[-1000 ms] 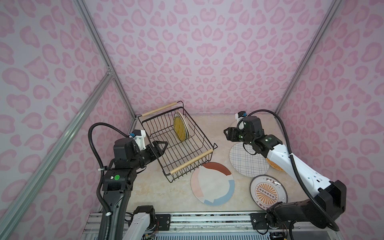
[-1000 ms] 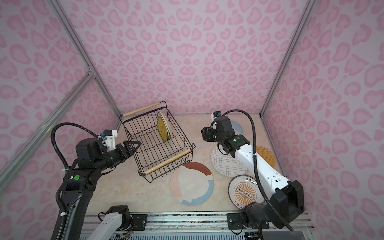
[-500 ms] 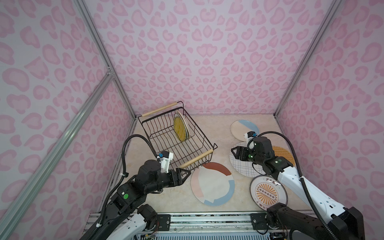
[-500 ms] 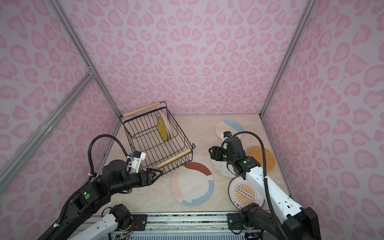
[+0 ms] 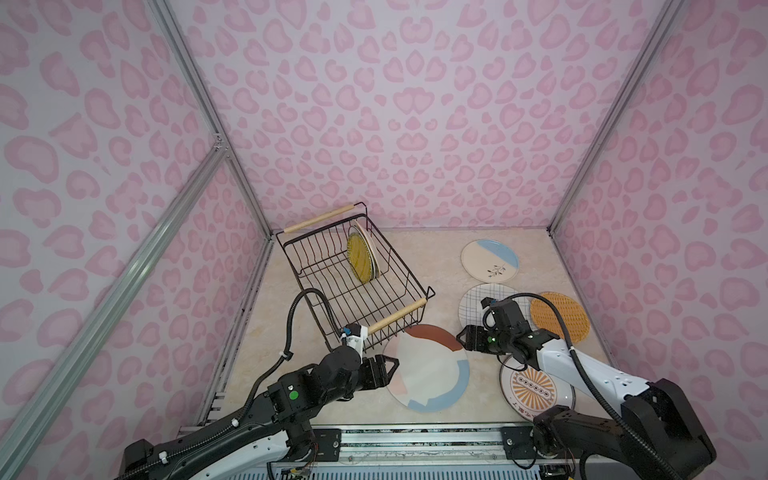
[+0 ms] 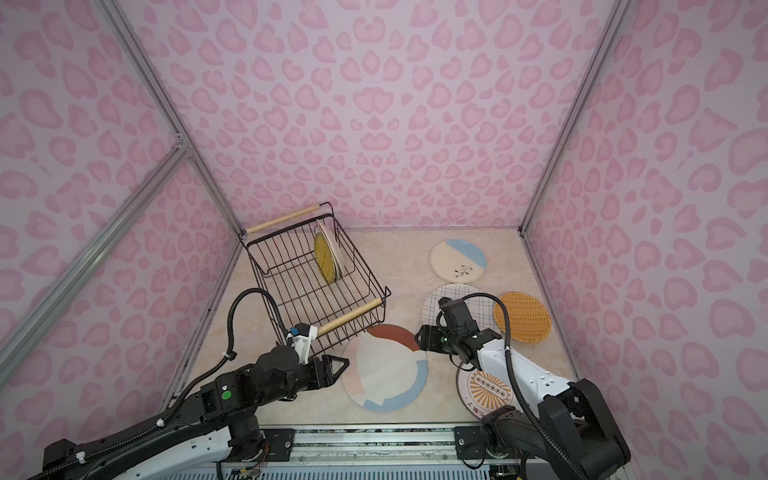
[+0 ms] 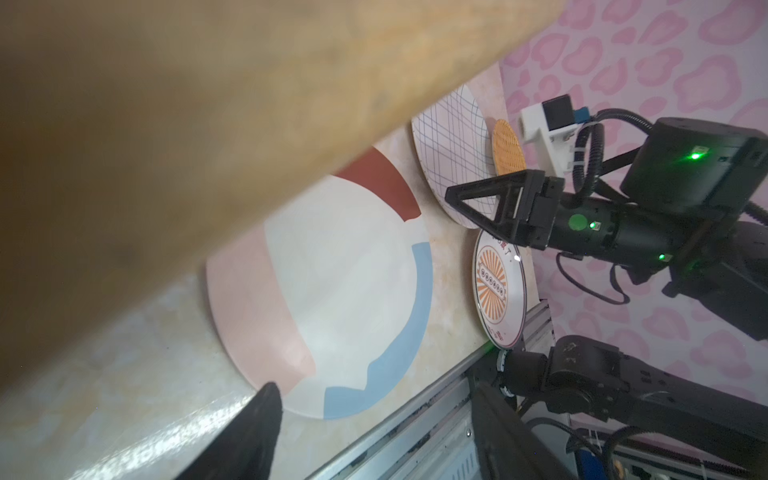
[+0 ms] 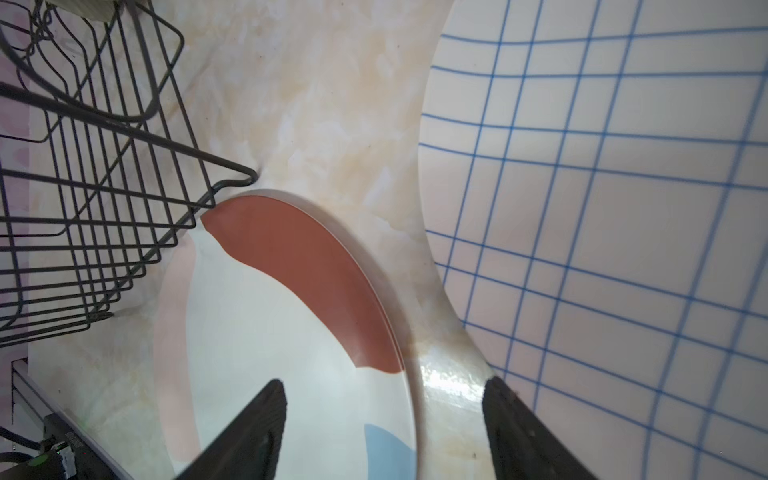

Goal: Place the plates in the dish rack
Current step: 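Move both grippers down to the pink, red and blue painted plate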

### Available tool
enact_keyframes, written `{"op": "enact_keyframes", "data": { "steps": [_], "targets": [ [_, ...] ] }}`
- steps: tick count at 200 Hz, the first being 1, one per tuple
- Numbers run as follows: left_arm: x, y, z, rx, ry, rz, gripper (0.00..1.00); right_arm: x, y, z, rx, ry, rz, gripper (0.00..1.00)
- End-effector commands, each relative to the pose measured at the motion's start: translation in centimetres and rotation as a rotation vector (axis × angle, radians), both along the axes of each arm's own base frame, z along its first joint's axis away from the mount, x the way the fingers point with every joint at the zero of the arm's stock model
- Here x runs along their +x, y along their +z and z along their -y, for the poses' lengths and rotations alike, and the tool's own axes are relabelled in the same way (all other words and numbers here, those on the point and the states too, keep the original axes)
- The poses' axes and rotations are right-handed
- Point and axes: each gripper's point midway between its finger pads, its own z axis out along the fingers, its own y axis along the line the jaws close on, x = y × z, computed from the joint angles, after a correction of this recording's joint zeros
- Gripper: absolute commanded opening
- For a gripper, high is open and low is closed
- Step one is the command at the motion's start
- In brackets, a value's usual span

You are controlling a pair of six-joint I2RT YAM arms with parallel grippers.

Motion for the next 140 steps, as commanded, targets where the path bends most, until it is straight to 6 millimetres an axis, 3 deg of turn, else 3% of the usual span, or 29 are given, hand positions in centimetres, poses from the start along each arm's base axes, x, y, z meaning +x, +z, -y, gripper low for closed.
{"op": "enact_keyframes", "data": {
  "steps": [1, 29, 70, 121, 140],
  "targets": [
    [0.0, -2.2, -1.2, 0.066, 0.099, -0.055, 0.73, 0.5, -0.5, -0.9, 0.03, 0.016, -0.008, 0.74],
    [0.0, -0.8, -0.8, 0.153, 0.098, 0.04, 0.73, 0.6, -1.2, -1.1, 0.026, 0.014, -0.017, 0.74],
    [-0.3, -0.9, 0.9, 0.208, 0.058, 0.168, 0.75, 0.5, -1.7, -0.9, 0.017, 0.011, -0.025, 0.74],
    [-1.3, -4.1, 2.2, 0.139, 0.032, 0.126, 0.75, 0.3, -1.9, -0.9, 0.022, 0.014, -0.031, 0.74],
    [-1.4, -4.1, 2.3, 0.182, 0.032, 0.147, 0.74, 0.4, -1.8, -0.8, 0.018, 0.011, -0.03, 0.74]
  ]
}}
